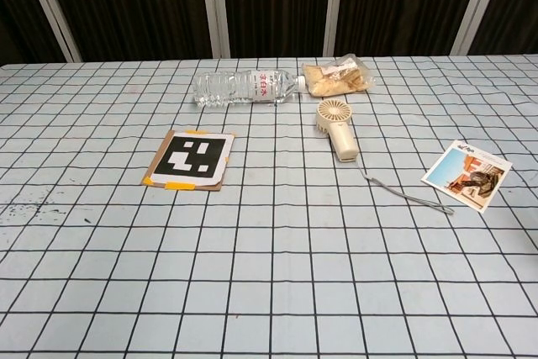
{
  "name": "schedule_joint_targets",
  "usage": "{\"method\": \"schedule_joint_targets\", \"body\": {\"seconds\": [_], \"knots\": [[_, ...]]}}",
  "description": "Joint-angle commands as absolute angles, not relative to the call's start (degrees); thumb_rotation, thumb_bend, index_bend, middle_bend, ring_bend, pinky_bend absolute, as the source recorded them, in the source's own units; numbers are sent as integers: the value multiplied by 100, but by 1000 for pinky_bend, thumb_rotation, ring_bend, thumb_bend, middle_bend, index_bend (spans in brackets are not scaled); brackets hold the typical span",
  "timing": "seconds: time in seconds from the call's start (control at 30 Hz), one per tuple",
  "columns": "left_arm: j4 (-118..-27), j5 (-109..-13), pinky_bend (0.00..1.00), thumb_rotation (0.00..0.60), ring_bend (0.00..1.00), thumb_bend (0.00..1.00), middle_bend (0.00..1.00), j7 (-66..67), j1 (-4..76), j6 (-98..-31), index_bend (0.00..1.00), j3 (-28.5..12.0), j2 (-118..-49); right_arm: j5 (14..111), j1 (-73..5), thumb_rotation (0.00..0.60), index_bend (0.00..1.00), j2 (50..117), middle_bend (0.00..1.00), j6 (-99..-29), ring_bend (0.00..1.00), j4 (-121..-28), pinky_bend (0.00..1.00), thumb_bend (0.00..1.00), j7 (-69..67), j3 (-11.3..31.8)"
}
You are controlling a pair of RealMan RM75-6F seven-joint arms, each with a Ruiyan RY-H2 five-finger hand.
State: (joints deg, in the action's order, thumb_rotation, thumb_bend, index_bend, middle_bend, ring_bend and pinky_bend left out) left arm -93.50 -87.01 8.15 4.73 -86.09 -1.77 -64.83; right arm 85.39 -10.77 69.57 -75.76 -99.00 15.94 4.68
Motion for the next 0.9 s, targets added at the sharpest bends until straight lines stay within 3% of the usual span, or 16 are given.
{"method": "schedule_joint_targets", "body": {"seconds": [0.03, 0.1, 0.2, 0.43, 0.9], "knots": [[-9363, -8674, 0, 600, 0, 88, 0, 789, 477, -8589, 0, -182, -6466, 7816, -1652, 600, 0, 7390, 680, -6898, 732, -9936, 823, 446, 2041, 951], [-9372, -8651, 0, 600, 0, 88, 0, 776, 482, -8570, 0, -187, -6453, 7485, -1892, 600, 0, 7589, 745, -6613, 795, -9891, 870, 461, 2279, 1099], [-9384, -8627, 0, 600, 0, 88, 0, 741, 491, -8550, 0, -200, -6434, 7127, -2229, 600, 0, 7881, 800, -6278, 851, -9757, 909, 564, 2609, 1262], [-9431, -8478, 0, 600, 0, 88, 0, 602, 513, -8436, 0, -236, -6352, 6098, -3068, 600, 0, 8812, 818, -5644, 877, -9081, 924, 754, 3323, 1603], [-9449, -8395, 0, 600, 0, 88, 0, 375, 563, -8299, 0, -255, -6254, 5048, -3963, 600, 0, 10023, 820, -5293, 879, -7814, 924, 781, 3755, 1745]]}}
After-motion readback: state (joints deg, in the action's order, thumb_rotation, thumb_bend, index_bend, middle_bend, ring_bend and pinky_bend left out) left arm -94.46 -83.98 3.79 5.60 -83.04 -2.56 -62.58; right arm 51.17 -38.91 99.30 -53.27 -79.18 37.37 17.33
